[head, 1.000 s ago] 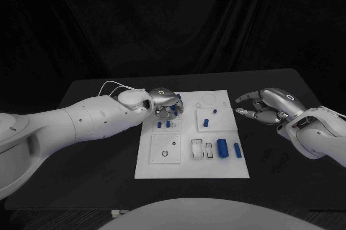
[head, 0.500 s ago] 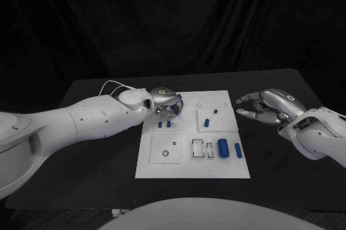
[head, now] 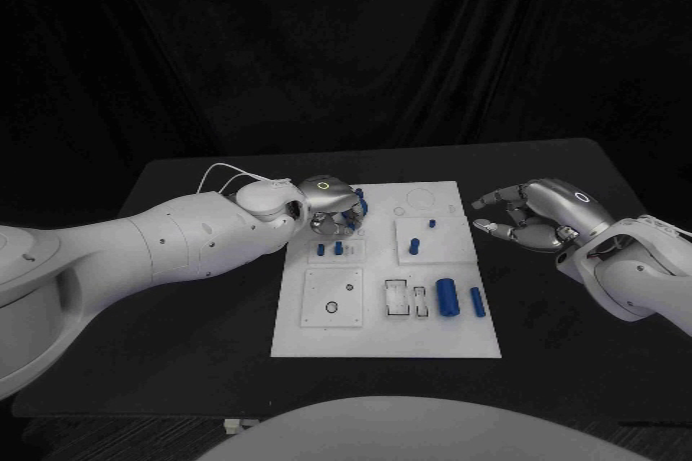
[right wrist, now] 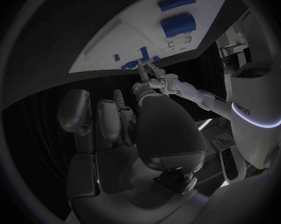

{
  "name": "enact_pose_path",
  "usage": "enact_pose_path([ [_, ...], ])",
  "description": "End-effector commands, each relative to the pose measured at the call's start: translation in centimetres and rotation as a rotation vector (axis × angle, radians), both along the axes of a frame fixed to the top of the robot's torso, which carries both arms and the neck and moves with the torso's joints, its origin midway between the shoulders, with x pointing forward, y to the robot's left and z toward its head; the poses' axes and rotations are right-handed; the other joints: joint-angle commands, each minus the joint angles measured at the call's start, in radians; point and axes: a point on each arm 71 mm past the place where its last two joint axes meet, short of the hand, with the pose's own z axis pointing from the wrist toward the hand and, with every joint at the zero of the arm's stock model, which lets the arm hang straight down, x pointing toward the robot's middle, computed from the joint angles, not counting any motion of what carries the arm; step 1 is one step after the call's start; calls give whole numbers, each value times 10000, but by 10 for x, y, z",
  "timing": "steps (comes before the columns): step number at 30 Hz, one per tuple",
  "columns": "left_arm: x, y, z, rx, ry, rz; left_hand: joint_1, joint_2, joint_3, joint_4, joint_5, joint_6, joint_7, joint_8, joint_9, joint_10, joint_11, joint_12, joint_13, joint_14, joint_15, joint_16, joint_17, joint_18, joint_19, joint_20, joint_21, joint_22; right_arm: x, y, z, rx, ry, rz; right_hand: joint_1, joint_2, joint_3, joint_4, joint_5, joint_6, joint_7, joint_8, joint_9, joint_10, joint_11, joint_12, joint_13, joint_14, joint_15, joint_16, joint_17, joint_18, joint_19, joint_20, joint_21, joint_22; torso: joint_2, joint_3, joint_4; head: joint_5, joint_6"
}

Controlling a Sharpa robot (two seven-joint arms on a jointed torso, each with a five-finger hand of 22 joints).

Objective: Assemble the parts on the task board

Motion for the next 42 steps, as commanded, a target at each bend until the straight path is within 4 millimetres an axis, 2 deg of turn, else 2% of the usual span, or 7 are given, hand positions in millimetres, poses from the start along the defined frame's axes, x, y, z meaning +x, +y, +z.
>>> enact_pose_path([
  [1, -5, 0, 3, -358, -367, -256, 107, -16, -27, -37, -6, 83, -18, 40, 7, 262, -201, 28, 157, 62, -36, 50, 37, -57, 77, -21, 62, 1390, -1, -1, -1, -41, 116, -49, 54, -2, 70, 22, -19, 75, 2, 5, -17, -16, 75, -18, 522, 347, 92, 1, -16, 60, 13, 54, -44, 1414, -3, 5, 2, -1, 1],
  [13, -1, 22, 47, -421, -906, -27, 11, -17, -83, 87, -203, -84, -68, -180, -95, -24, -192, -362, -1, -45, -21, -119, -271, -11, -18, -7, -208, 1316, 0, -3, -2, -92, 201, -146, 60, -5, 78, 25, -46, 101, 2, 12, -18, -28, 76, -36, 501, 344, 94, -8, -27, 63, 7, 56, -64, 1410, -23, 0, 5, 68, 1],
  [18, -4, 32, 53, -397, -924, 82, 6, -11, -83, 95, -207, -82, -68, -185, -97, -30, -193, -376, -8, -53, -20, -129, -287, -11, -22, -6, -215, 1315, 0, -3, -3, -110, 240, -149, 64, -7, 81, 24, -63, 108, 1, 13, -19, -27, 77, -36, 501, 342, 95, -12, -33, 65, 4, 57, -73, 1408, -42, 21, 1, 71, 1],
  [22, -4, 37, 54, -278, -797, 183, 6, -7, -83, 101, -196, -76, -72, -189, -99, -33, -195, -392, -16, -67, -19, -145, -316, -3, -39, -5, -255, 1305, 1, -3, -3, -106, 289, -145, 68, -7, 83, 23, -68, 110, 1, 13, -20, -29, 77, -37, 500, 341, 95, -19, -41, 64, 6, 57, -67, 1409, -26, 23, -6, 83, 1],
  [29, -4, 42, 46, -61, -476, 323, -3, -14, -90, 111, -184, -86, -68, -207, -107, -54, -188, -426, -32, -85, -18, -164, -345, -1, -50, -3, -274, 1301, 0, -3, -5, -112, 350, -144, 68, -7, 83, 23, -68, 110, 1, 13, -20, -29, 77, -37, 500, 341, 95, -19, -41, 64, 6, 57, -67, 1409, -10, 21, 39, 65, 1],
  [34, -7, 40, 35, -41, -294, 329, 6, -14, -90, 106, -168, -76, -64, -208, -108, -35, -189, -427, -32, -78, -18, -156, -323, -6, -42, -3, -251, 1308, -1, -4, -7, -120, 403, -137, 79, -7, 90, 19, -78, 115, 1, 12, -22, -31, 77, -41, 495, 341, 96, -15, -36, 65, 4, 58, -73, 1408, 20, -24, 57, 73, 1],
  [42, -9, 36, 21, -51, -126, 295, 55, -32, -84, 68, -11, -50, -50, -224, -115, 20, -181, -446, -40, -69, -22, -150, -304, -13, -27, -5, -216, 1321, -2, -5, -8, -120, 420, -142, 86, -6, 95, 16, -81, 116, 1, 11, -23, -32, 78, -42, 494, 341, 96, -16, -37, 66, 2, 58, -82, 1406, 26, -38, 46, 34, 1],
])
